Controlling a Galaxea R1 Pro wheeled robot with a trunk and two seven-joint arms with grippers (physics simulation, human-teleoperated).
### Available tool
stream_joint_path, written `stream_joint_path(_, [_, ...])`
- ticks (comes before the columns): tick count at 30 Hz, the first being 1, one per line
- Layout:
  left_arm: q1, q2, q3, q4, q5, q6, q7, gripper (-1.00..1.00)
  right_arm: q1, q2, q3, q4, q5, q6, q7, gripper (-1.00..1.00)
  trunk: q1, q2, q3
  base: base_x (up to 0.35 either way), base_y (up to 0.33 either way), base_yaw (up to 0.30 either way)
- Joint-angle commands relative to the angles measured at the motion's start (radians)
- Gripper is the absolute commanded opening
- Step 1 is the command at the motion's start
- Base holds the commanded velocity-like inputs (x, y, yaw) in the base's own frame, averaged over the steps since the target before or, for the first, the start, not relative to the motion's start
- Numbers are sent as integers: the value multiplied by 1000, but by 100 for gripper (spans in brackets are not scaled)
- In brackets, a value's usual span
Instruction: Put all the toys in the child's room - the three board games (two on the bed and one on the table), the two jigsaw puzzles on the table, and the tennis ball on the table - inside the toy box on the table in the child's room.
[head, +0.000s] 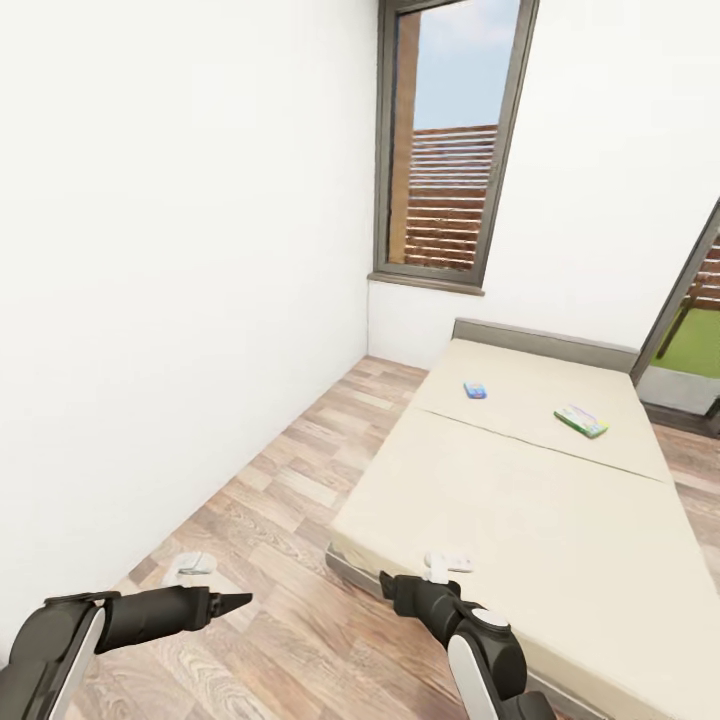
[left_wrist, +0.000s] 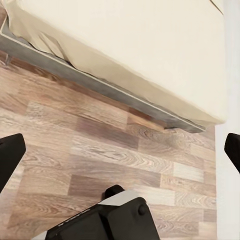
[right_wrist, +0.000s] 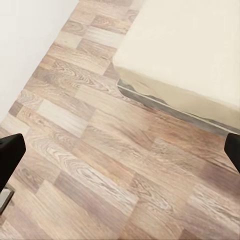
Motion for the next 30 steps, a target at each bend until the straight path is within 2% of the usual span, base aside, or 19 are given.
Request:
stream_joint_path(1, [-1,0,1,0,-1,8,-4,100,-1,0,1,-1,-11,3,-9,100,1,-2,-2,2,1,-41])
stream_joint_path(7, [-1,0,1,-1,-1,8,-5,100,-1,0,0,2,-12,2,-9,100,1,-2,-2,73,35,-202])
stream_joint_path(23, [-1,0,3,0,-2,8,-4,100,-1,-1,-1,3,-11,-3,-2,100,1,-2,4,197,143,-267])
stream_joint_path(30, [-1,20,3,0,0,8,-5,100,-1,-2,-1,2,-11,-9,7,100,1,-2,14,25,14,-181])
